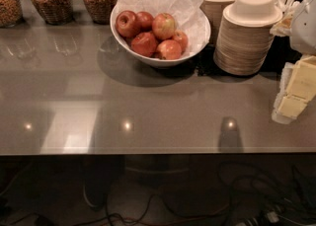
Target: Pick apple from white bowl
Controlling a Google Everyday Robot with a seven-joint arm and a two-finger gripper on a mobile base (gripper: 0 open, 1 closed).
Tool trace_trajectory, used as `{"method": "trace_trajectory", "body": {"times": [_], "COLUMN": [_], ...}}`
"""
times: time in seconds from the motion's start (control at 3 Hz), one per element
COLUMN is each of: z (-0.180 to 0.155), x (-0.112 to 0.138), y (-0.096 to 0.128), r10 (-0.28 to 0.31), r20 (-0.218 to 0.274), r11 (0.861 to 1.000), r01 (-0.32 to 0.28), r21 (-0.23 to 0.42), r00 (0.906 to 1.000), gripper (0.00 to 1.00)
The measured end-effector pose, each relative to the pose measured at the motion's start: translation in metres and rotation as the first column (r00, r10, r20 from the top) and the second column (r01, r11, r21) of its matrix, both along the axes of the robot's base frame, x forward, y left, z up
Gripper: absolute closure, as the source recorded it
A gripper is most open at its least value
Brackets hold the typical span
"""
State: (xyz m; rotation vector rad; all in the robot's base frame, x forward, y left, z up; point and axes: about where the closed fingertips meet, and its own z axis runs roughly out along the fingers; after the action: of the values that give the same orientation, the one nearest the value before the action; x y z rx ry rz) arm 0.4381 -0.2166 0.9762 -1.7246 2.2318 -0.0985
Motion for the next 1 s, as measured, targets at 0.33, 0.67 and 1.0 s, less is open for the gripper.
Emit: {"method": "trace_trajectory", "body": {"times": [0.33,0.67,1.0], "z": [0.000,0.001,-0.002], "x": [0.000,0.007,0.026], "y": [0.000,0.003,0.010], "r10": [0.000,0.012,0.030], "r20": [0.000,0.028,0.092], "r11": [1.000,0.998,0.986], "r01": [0.000,-0.014,-0.045], "r21": [0.000,0.063,0.161], "r00": [1.0000,0.9995,0.9953], "gripper": [0.00,0.00,0.00]}}
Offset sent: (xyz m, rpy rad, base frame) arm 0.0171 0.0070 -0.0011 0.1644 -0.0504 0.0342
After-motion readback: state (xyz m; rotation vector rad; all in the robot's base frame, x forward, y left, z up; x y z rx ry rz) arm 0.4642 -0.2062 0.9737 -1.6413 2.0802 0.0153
